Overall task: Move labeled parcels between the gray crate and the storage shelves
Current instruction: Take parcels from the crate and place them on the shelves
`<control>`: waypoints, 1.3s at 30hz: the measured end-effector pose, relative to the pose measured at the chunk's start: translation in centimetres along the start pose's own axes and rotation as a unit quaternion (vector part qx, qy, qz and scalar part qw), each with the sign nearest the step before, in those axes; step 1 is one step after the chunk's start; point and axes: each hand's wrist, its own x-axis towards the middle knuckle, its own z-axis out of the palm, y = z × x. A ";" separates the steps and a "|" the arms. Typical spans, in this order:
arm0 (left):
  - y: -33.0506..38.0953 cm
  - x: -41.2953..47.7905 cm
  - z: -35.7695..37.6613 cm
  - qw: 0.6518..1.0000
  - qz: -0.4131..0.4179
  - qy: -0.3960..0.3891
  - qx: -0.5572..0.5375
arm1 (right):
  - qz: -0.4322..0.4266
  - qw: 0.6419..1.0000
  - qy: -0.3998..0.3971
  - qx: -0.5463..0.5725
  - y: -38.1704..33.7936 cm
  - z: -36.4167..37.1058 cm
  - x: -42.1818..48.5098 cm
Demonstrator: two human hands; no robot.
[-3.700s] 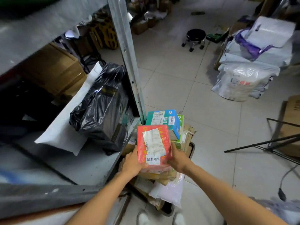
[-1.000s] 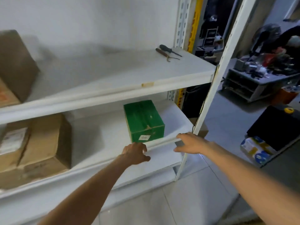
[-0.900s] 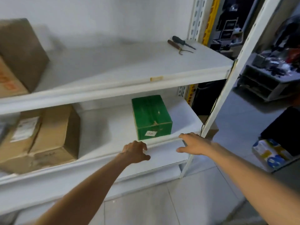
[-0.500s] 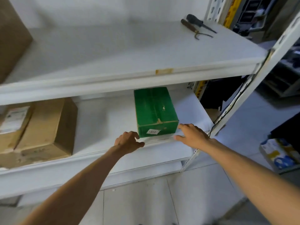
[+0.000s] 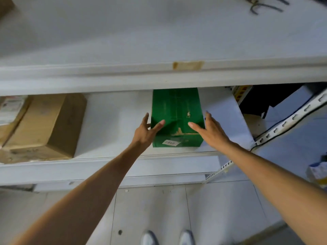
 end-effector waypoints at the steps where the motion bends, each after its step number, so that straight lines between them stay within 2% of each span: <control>1: -0.1 0.3 0.4 1.000 0.005 0.006 -0.023 | -0.008 0.999 -0.002 0.035 0.3 0.5 0.6; 4: -0.9 0.9 1.3 0.994 0.018 0.019 -0.102 | 0.004 0.992 -0.004 0.123 1.3 1.4 1.7; 10: -1.4 1.7 0.9 0.990 -0.010 0.007 -0.139 | 0.041 0.978 -0.021 0.202 3.1 2.0 3.6; 17: -0.8 -0.7 0.2 0.984 -0.076 -0.022 -0.158 | 0.080 0.980 -0.059 0.171 2.0 0.4 2.1; 21: -2.4 -5.5 -1.0 0.980 -0.079 -0.097 -0.154 | 0.079 0.978 -0.103 0.164 2.0 1.7 -1.4; 24: -2.9 -7.2 -2.6 0.977 -0.088 -0.115 -0.155 | 0.080 0.978 -0.112 0.160 0.2 1.9 -3.8; 31: -1.1 -10.7 -9.7 0.989 -0.074 -0.076 -0.100 | 0.060 0.976 -0.103 0.185 -7.5 1.5 -9.2; 39: 0.2 -13.2 -16.9 0.994 -0.061 -0.080 -0.045 | 0.054 0.971 -0.105 0.208 -14.4 2.4 -13.2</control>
